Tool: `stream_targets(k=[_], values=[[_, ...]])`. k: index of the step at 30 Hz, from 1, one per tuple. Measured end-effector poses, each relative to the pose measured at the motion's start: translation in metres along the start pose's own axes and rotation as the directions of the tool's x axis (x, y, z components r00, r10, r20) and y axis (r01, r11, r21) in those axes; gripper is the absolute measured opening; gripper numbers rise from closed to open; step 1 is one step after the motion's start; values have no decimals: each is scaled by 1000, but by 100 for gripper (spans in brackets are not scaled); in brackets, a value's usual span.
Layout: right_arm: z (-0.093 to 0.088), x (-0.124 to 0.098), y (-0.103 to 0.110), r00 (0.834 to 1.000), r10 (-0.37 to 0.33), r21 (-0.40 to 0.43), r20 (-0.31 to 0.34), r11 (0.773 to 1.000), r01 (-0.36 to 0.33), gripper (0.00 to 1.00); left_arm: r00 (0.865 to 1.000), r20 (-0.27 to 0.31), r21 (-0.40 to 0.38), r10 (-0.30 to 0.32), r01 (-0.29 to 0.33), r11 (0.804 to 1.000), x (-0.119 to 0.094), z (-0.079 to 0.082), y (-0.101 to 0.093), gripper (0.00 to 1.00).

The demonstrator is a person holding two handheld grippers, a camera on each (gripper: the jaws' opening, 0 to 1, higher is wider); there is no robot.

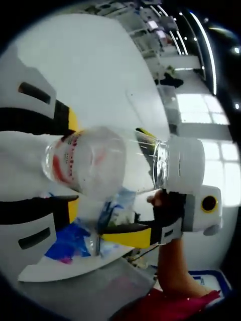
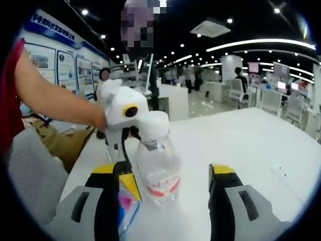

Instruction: Arrange the tabletop items into an orderly group along one side of the table until the central work area is clear of visible clutter.

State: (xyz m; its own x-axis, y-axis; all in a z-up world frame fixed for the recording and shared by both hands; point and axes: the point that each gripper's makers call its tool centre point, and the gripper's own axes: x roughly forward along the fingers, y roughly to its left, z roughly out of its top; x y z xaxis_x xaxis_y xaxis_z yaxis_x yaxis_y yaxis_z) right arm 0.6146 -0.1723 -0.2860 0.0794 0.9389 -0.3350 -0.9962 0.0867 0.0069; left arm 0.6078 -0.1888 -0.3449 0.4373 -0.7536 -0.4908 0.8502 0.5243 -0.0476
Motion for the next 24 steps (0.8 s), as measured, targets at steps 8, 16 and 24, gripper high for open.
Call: stream_targets(k=[8,16,24], values=[[1,14,0,999,38,-23,6,999,-38,66,1000,18,-1,-6,6,1000,4,-4,7,42],[-3,23,7,994,104,-77,-22,991,-106,55,1000,24,-3,-17,18,1000,5,-4,10,38],[-3,27,10,989,144,-126,-40,981,-148,43,999,30,-5,-30,30,1000,4,-4,10,37]])
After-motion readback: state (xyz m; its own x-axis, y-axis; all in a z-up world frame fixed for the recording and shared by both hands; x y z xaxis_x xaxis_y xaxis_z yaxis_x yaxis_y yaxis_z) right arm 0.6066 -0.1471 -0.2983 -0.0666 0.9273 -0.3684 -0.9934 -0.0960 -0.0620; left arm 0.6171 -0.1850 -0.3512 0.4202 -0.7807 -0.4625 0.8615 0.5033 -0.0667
